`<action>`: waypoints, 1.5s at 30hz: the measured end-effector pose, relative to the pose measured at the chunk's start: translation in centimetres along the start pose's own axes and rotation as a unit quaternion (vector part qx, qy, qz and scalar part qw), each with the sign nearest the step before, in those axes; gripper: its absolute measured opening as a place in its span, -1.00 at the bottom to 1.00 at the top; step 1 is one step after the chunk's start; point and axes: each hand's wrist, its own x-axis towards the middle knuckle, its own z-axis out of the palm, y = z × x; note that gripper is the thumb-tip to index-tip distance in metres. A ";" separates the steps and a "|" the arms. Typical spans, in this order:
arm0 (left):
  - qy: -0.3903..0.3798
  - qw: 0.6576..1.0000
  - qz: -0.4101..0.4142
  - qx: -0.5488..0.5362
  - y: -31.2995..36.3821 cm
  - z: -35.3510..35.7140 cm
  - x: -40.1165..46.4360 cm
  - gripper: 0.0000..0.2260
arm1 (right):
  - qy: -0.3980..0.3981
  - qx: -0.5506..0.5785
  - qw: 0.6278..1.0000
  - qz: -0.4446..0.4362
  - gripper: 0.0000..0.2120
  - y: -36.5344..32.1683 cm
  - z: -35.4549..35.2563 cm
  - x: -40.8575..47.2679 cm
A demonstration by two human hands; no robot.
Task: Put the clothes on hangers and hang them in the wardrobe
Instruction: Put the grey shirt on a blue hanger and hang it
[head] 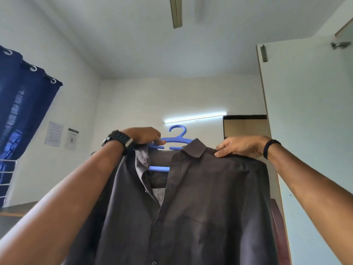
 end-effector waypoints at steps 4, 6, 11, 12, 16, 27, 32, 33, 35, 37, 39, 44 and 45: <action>-0.033 0.991 -0.004 -0.128 1.1 -5.3 -0.5 -0.75 | 0.023 0.019 0.998 -0.049 -0.66 -2.1 -2.5 -0.9; -0.023 0.990 -0.004 -0.142 1.4 -6.7 -0.4 -0.76 | 0.037 0.029 0.997 -0.066 -0.70 -2.7 -3.1 -0.5; -0.054 0.989 -0.031 -0.132 -2.3 -2.4 1.5 -0.78 | 0.000 0.040 0.999 -0.021 -0.75 0.6 -0.4 2.9; -0.073 0.988 -0.041 -0.130 -3.6 0.0 2.0 -0.78 | -0.019 0.048 0.999 -0.001 -0.75 2.2 1.0 3.9; -0.156 0.979 -0.085 -0.096 -9.1 13.2 2.4 -0.79 | -0.101 0.077 0.989 0.081 -0.79 10.0 9.3 7.9; -0.287 0.951 -0.107 -0.051 -15.7 44.0 0.4 -0.78 | -0.234 0.134 0.919 0.286 -0.89 31.2 30.9 13.2; -0.265 0.941 -0.187 -0.097 -18.6 54.6 0.4 -0.73 | -0.176 0.167 0.922 0.301 -0.96 39.6 37.2 12.9; -0.259 0.941 -0.192 -0.101 -18.8 56.3 0.8 -0.74 | -0.159 0.164 0.927 0.298 -0.96 41.0 38.0 13.2; -0.247 0.942 -0.201 -0.108 -19.1 59.1 1.6 -0.75 | -0.130 0.190 0.926 0.300 -0.94 43.2 39.0 13.6; -0.237 0.942 -0.209 -0.117 -19.4 61.8 2.7 -0.75 | -0.116 0.231 0.913 0.316 -0.83 45.5 39.4 13.8; -0.237 0.939 -0.218 -0.120 -19.4 64.2 3.5 -0.75 | -0.112 0.251 0.902 0.334 -0.76 47.4 39.7 13.3; -0.225 0.935 -0.244 -0.128 -19.1 69.5 3.4 -0.75 | -0.063 0.198 0.899 0.385 -0.93 50.5 40.4 12.2; -0.225 0.932 -0.255 -0.123 -19.3 70.3 3.0 -0.74 | -0.058 0.160 0.900 0.402 -0.95 50.8 40.7 12.0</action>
